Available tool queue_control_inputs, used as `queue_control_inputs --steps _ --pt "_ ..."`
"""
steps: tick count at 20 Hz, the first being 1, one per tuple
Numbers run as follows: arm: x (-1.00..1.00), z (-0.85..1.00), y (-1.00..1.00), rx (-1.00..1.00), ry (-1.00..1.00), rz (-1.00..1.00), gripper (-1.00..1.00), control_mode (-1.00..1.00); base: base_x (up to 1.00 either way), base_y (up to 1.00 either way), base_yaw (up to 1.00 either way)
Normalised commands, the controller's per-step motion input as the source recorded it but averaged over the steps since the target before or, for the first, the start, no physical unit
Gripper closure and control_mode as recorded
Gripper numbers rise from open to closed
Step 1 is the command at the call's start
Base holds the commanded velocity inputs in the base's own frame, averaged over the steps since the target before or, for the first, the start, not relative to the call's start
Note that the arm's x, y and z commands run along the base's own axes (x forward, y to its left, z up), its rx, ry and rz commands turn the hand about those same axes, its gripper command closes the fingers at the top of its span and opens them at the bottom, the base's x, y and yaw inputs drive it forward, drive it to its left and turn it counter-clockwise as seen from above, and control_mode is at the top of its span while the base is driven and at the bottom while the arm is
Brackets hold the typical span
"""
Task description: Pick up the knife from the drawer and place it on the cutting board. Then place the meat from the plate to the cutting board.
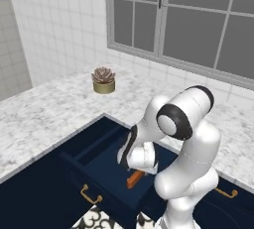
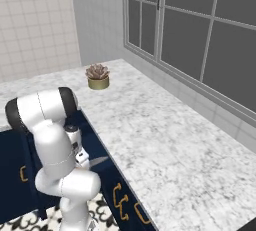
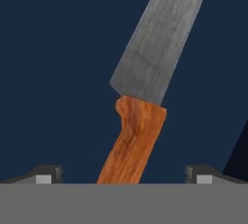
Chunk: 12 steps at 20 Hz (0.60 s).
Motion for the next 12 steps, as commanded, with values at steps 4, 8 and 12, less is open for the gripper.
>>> queue_control_inputs --steps 4,8,12 --pt "0.18 -0.32 0.0 -0.01 0.0 0.0 -1.0 -1.0 0.0 0.0 0.0" --pt "0.02 -0.21 0.04 -0.02 0.0 0.0 -1.0 -1.0 0.0 0.0 0.0" --pt "0.01 0.0 0.12 -0.02 0.0 0.0 -1.0 -1.0 0.0 0.0 0.0"
